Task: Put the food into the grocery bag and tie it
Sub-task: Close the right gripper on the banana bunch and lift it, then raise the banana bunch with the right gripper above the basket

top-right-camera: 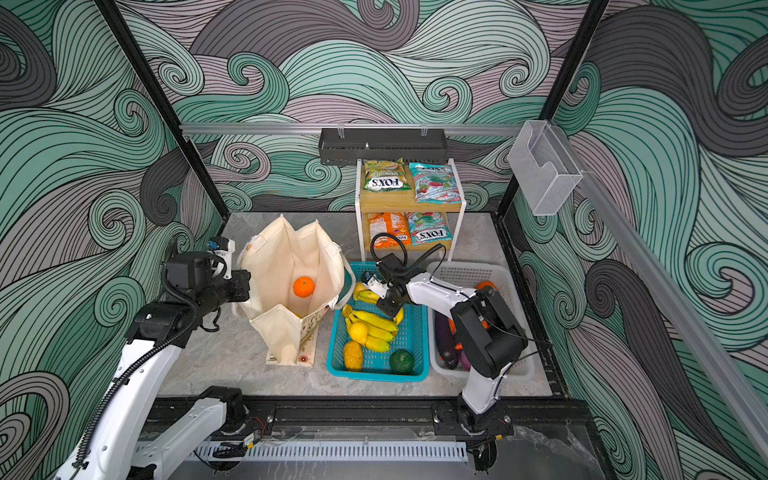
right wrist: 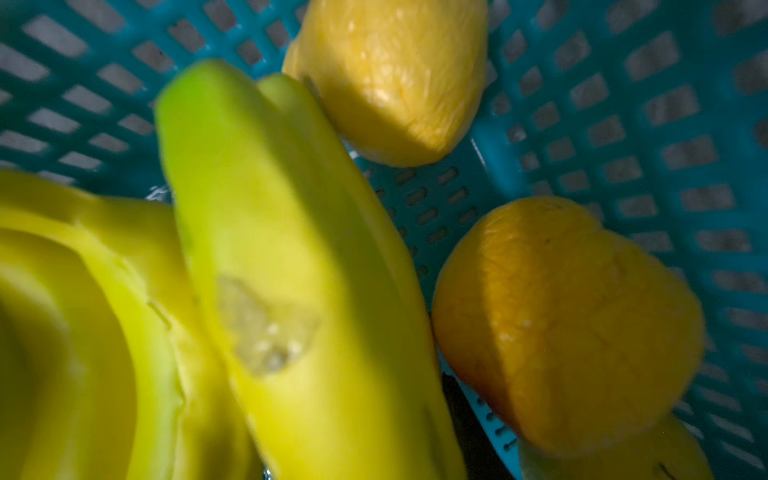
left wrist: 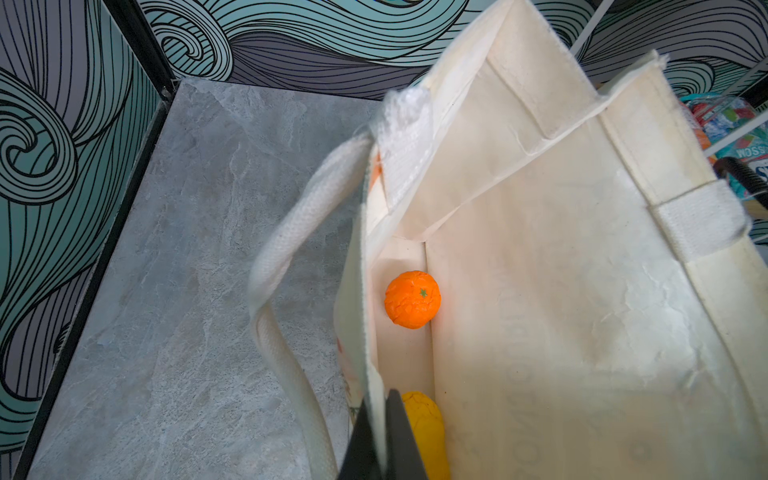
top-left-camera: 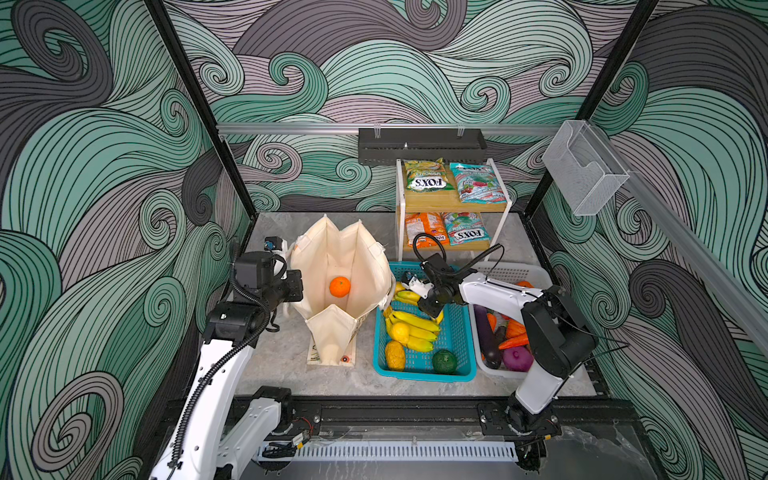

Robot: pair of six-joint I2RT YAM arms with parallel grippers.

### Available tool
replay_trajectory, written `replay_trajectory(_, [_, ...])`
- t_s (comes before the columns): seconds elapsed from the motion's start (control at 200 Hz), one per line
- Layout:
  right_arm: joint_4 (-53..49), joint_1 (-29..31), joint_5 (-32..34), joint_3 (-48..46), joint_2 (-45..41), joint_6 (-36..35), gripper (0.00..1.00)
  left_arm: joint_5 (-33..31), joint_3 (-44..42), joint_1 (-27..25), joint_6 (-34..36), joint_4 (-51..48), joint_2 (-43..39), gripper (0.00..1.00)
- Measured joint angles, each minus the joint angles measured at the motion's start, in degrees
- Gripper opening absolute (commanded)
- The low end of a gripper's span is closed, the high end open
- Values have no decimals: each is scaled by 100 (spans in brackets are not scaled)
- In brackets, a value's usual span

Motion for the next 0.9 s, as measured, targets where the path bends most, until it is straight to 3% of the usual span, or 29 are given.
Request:
replay_trajectory(0.405, [28, 0, 20, -61, -1255, 118, 23, 2, 0, 0, 0, 2, 0, 0])
replay_trajectory(0.901, [179, 2, 122, -212, -1185, 118, 24, 0, 0, 0, 0, 0, 0, 0])
